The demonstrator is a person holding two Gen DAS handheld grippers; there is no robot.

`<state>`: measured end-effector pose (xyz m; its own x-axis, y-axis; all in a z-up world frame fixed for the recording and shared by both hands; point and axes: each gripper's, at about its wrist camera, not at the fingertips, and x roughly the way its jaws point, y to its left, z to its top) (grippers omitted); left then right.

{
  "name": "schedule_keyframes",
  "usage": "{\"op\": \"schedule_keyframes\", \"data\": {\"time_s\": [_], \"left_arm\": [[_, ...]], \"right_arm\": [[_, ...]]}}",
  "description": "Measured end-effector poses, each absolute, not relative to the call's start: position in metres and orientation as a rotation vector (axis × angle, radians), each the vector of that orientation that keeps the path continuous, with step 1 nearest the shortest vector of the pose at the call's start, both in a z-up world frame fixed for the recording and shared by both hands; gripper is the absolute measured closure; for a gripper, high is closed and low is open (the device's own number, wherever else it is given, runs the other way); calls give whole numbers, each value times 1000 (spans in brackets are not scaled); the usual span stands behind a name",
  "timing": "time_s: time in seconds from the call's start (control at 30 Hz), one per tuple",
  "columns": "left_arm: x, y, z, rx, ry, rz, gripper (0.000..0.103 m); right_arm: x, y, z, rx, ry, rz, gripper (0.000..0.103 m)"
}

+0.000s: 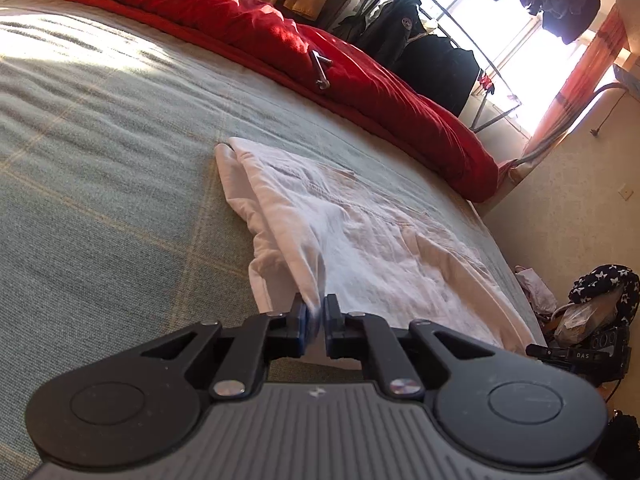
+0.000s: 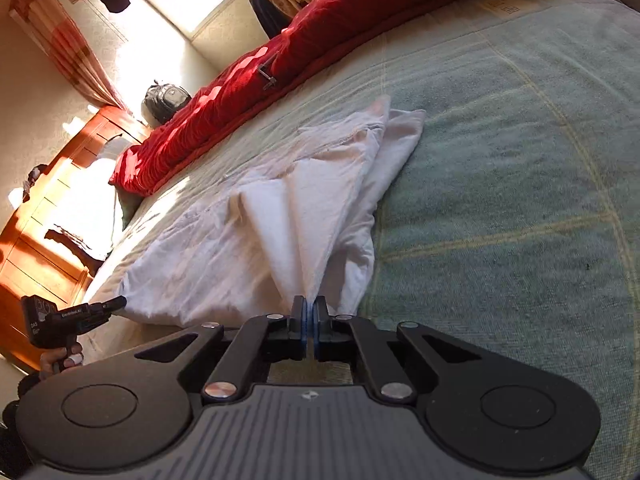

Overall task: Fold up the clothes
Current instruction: 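Lift the hem with both grippers and fold it toward the collar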

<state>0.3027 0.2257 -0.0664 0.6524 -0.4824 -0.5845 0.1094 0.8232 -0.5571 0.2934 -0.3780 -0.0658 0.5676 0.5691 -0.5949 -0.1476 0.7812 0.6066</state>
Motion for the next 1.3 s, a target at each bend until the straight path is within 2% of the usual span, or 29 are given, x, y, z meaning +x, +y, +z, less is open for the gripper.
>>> {"op": "schedule_keyframes", "data": {"time_s": [0.1, 0.17, 0.2, 0.27, 0.37, 0.43, 0.67, 0.73, 0.8, 0.87, 1.03, 1.17, 1.23, 1.27, 1.3], "left_arm": [[306, 231, -77, -577, 810, -356, 97], [306, 234, -78, -616, 797, -364, 96], [306, 235, -78, -635, 790, -367, 96], [306, 233, -78, -618, 799, -367, 97], [305, 229, -74, -597, 794, -364, 99], [303, 226, -68, -556, 793, -349, 100], [308, 238, -67, -495, 850, -303, 99], [304, 242, -67, -497, 847, -304, 96], [297, 246, -61, -492, 818, -306, 97], [297, 239, -51, -458, 800, -311, 95], [298, 221, -27, -367, 757, -323, 83], [306, 184, -23, -306, 756, -421, 79], [310, 167, -24, -274, 763, -456, 75], [311, 160, -25, -256, 766, -474, 75], [311, 153, -26, -237, 769, -493, 74]], "right_arm": [[295, -392, -81, 636, 878, 429, 98], [300, -392, -78, 656, 845, 440, 90], [304, -392, -75, 661, 830, 448, 82], [312, -390, -71, 671, 800, 463, 77], [330, -386, -77, 687, 811, 447, 79], [336, -381, -79, 669, 816, 419, 100], [338, -383, -71, 582, 824, 381, 98], [337, -386, -65, 564, 806, 389, 95], [341, -394, -54, 577, 758, 378, 74], [353, -402, -47, 607, 722, 374, 69], [412, -396, -56, 656, 746, 372, 69], [446, -380, -80, 615, 814, 330, 68], [449, -377, -85, 618, 799, 314, 74], [447, -376, -83, 594, 792, 298, 89], [446, -375, -81, 571, 784, 284, 95]]}}
